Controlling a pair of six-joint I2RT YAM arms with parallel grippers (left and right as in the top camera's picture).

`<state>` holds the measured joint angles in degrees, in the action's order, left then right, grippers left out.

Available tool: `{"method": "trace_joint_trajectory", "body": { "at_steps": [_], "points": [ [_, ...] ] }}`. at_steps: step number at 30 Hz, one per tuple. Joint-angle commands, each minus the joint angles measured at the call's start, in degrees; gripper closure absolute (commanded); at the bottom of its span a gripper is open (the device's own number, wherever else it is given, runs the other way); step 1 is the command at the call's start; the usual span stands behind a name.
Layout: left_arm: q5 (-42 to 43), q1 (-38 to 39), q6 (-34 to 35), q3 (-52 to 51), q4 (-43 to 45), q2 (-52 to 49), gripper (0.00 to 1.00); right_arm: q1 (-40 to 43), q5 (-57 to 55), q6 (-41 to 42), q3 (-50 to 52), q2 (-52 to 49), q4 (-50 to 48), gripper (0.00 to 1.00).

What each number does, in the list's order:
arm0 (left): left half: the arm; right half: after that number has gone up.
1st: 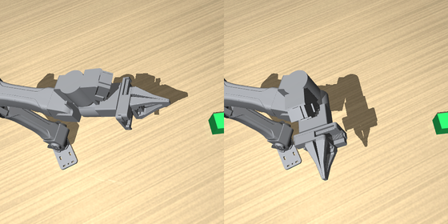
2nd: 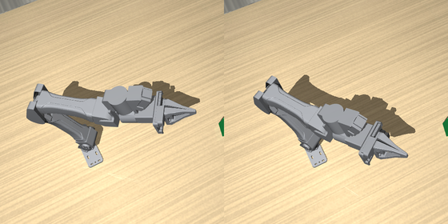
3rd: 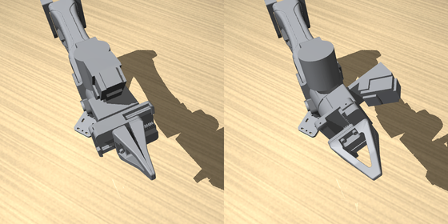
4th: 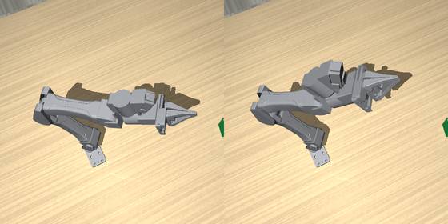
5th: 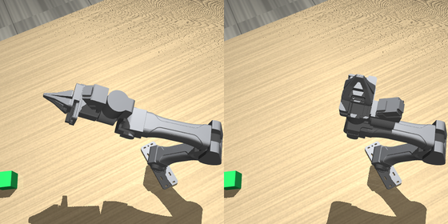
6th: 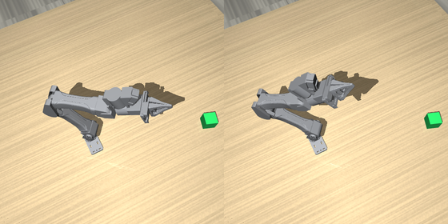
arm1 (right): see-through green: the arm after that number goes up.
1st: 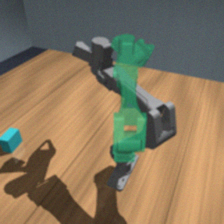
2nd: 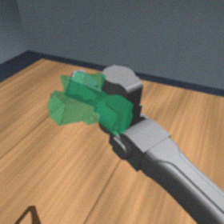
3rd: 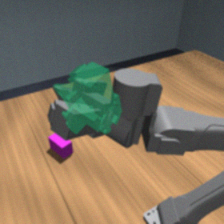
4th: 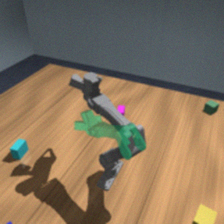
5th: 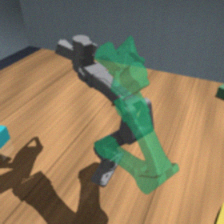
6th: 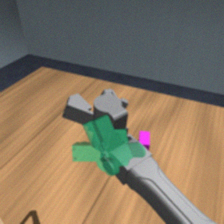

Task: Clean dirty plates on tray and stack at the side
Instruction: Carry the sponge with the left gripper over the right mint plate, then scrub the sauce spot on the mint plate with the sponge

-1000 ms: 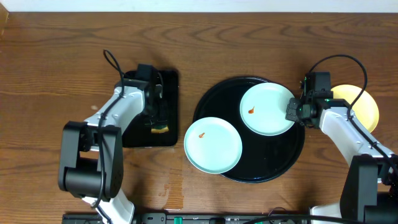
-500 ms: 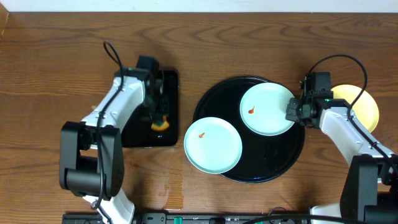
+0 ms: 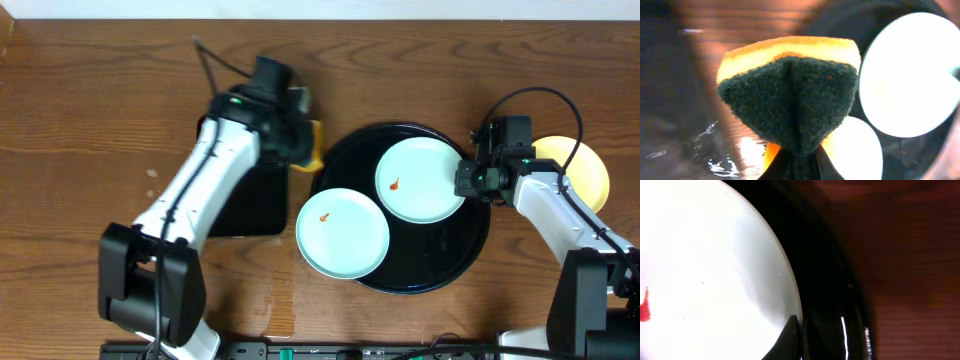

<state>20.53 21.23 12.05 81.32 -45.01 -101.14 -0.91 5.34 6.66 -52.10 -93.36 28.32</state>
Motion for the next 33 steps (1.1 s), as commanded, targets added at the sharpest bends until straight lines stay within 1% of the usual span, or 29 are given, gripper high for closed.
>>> {"method": "trace_joint_trajectory", "body": {
  "at_steps": [1,4,11,14,17,18,19,21,24,26,29,31,33],
  "points": [
    [1.88,2.97,3.06,0.79,1.62,0.31,0.92,-0.63,2.51,-2.91,-0.28,-0.09,0.22,0.99],
    [1.73,5.25,6.10,0.79,4.46,0.31,0.93,-0.63,2.60,-2.32,-0.28,-0.09,0.63,0.99],
    [1.77,10.80,13.38,0.76,11.67,-1.90,0.93,-0.63,2.32,4.33,-0.28,-0.09,0.76,0.99],
    [1.64,14.10,13.84,0.76,13.64,-3.65,0.92,-0.63,1.16,8.24,-0.28,-0.09,0.85,0.99],
    [-0.02,15.89,14.21,0.76,13.64,-4.55,0.93,-0.63,1.11,8.72,-0.28,-0.09,0.83,0.99],
    [-0.48,16.13,14.21,0.76,13.62,-4.57,0.93,-0.63,1.14,7.58,-0.28,-0.09,0.83,0.99],
    [-0.50,16.15,14.21,0.76,13.64,-4.57,0.93,-0.63,1.16,4.33,-0.28,-0.09,0.66,0.99],
    [-0.44,16.06,14.25,0.79,13.64,-4.57,0.93,-0.59,1.20,-1.31,-0.28,-0.09,-0.26,0.93],
    [-0.44,15.85,14.23,0.79,13.64,-4.57,0.93,-0.52,3.21,-9.35,-0.28,-0.09,-2.08,0.91],
    [-0.44,15.82,14.23,0.79,13.64,-4.57,0.92,-0.55,3.39,-11.43,-0.28,-0.09,-2.80,0.86],
    [-0.44,15.82,14.23,0.79,13.57,-4.57,0.93,-0.59,3.98,-13.00,-0.28,-0.26,-3.13,0.74],
    [-0.44,15.82,14.23,0.79,13.60,-4.57,0.92,-0.57,3.98,-13.40,-0.28,-1.01,-3.52,0.71],
    [-0.44,15.82,14.23,0.79,13.60,-4.57,0.93,-0.57,3.98,-13.40,-0.28,-2.51,-4.20,0.71]
  ]
}}
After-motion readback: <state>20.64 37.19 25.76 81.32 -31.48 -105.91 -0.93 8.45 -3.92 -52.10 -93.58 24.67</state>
